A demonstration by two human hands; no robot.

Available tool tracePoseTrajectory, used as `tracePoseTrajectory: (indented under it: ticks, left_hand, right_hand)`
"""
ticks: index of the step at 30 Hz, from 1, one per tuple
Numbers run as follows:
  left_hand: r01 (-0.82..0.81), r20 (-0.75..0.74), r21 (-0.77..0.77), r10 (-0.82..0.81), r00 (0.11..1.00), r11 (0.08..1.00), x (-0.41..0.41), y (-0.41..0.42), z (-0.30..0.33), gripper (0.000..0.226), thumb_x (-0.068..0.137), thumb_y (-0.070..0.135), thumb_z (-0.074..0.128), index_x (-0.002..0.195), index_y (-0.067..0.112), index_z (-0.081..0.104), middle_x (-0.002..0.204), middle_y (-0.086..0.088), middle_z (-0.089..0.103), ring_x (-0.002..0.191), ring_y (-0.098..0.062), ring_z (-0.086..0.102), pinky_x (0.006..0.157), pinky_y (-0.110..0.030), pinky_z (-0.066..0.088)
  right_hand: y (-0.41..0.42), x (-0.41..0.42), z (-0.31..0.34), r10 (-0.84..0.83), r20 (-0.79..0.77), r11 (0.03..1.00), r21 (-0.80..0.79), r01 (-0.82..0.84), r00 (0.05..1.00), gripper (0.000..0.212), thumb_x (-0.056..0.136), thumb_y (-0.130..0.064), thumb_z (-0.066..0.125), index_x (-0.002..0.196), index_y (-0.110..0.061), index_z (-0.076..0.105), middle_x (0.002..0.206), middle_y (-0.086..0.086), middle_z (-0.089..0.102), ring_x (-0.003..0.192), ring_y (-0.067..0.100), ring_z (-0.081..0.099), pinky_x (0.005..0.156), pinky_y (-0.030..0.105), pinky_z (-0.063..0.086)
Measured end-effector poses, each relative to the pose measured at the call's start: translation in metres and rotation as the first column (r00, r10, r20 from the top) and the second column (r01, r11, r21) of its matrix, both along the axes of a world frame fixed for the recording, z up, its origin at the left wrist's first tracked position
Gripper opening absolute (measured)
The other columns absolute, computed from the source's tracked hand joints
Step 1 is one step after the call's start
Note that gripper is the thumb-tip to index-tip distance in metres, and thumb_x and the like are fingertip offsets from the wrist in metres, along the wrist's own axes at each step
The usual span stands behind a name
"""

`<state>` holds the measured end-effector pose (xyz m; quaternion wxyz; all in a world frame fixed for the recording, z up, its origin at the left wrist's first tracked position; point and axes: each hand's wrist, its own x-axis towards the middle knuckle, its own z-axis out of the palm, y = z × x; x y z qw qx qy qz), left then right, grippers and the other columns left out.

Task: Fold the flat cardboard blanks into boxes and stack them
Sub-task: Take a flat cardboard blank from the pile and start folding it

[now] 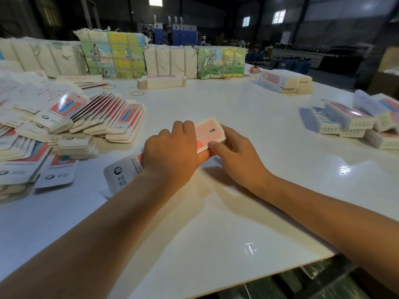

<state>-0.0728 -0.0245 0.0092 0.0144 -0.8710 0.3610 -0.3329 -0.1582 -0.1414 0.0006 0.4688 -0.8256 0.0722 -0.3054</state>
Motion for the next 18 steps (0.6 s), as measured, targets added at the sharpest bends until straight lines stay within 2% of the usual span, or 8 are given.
tracePoseTrajectory:
  ticks: [2,4,8,10,11,13,15,18]
  left_hand:
    - [0.004,0.01,0.02,-0.004,1.0,1.0,0.002,0.002,-0.001,0.058,0.089,0.067,0.029,0.114,0.015,0.031,0.094,-0.002,0.041,0.087,-0.019,0.057,0.062,-0.027,0.034]
    - [0.003,0.056,0.026,-0.005,0.998,1.0,0.002,0.004,0.001,0.06,0.088,0.069,0.023,0.113,0.015,0.03,0.095,-0.001,0.044,0.086,-0.018,0.056,0.061,-0.027,0.033]
    - [0.019,0.094,0.038,-0.022,0.995,0.999,0.007,0.009,0.001,0.063,0.085,0.076,0.025,0.11,0.018,0.032,0.096,0.001,0.05,0.082,-0.016,0.058,0.058,-0.027,0.028]
    - [0.054,0.065,0.057,-0.058,0.996,0.997,0.007,0.011,0.004,0.065,0.083,0.076,0.037,0.107,0.016,0.039,0.09,0.0,0.054,0.075,-0.017,0.059,0.055,-0.027,0.028]
    - [0.092,0.041,0.056,-0.094,0.995,0.994,0.006,0.013,0.006,0.066,0.08,0.075,0.045,0.102,0.013,0.047,0.083,-0.003,0.056,0.067,-0.019,0.059,0.052,-0.026,0.027]
    - [0.219,0.014,0.03,-0.22,0.975,0.975,0.008,0.016,0.005,0.067,0.076,0.072,0.054,0.089,0.006,0.057,0.069,-0.009,0.056,0.053,-0.026,0.057,0.048,-0.025,0.028]
    - [0.342,-0.035,-0.026,-0.343,0.939,0.939,0.016,0.018,-0.001,0.07,0.078,0.072,0.05,0.091,0.004,0.061,0.07,-0.011,0.058,0.053,-0.031,0.057,0.047,-0.027,0.036]
    - [0.448,-0.046,-0.063,-0.451,0.892,0.892,0.029,0.017,-0.011,0.082,0.081,0.076,0.027,0.101,0.004,0.062,0.079,-0.012,0.062,0.062,-0.035,0.06,0.051,-0.037,0.047]
  right_hand:
    - [0.0,0.0,-0.002,0.026,0.0,0.999,-0.022,-0.026,1.0,0.032,0.09,-0.011,0.053,0.112,-0.034,0.058,0.097,-0.02,0.066,0.088,-0.005,0.06,0.075,0.005,0.042]
    - [-0.001,-0.001,0.0,0.049,-0.007,0.998,-0.032,-0.049,0.999,0.036,0.089,-0.01,0.054,0.109,-0.039,0.057,0.097,-0.022,0.067,0.089,-0.004,0.061,0.079,0.008,0.043]
    - [-0.009,-0.004,0.008,0.115,-0.088,0.986,-0.109,-0.125,0.989,0.038,0.09,-0.007,0.054,0.125,-0.022,0.055,0.122,-0.004,0.063,0.111,0.01,0.057,0.095,0.027,0.047]
    - [-0.013,-0.006,0.009,0.095,-0.155,0.977,-0.176,-0.122,0.983,0.059,0.091,-0.009,0.056,0.145,-0.015,0.033,0.149,0.003,0.039,0.133,0.014,0.041,0.109,0.036,0.037]
    - [-0.013,-0.007,0.008,0.078,-0.167,0.957,-0.264,-0.121,0.983,0.069,0.09,-0.009,0.058,0.149,-0.011,0.021,0.156,0.005,0.024,0.14,0.017,0.03,0.114,0.037,0.029]
    - [-0.015,-0.007,0.006,0.08,-0.168,0.871,-0.468,-0.151,0.982,0.077,0.087,-0.008,0.061,0.149,-0.004,0.015,0.156,0.013,0.015,0.143,0.026,0.021,0.116,0.035,0.022]
    - [-0.017,-0.007,0.006,0.071,-0.188,0.795,-0.582,-0.17,0.979,0.075,0.084,-0.005,0.063,0.147,-0.005,0.024,0.153,0.018,0.021,0.14,0.033,0.026,0.113,0.039,0.027]
    - [-0.022,-0.008,0.003,0.056,-0.126,0.735,-0.666,-0.127,0.99,0.062,0.085,-0.011,0.067,0.141,-0.005,0.041,0.138,0.02,0.044,0.123,0.037,0.042,0.101,0.046,0.037]
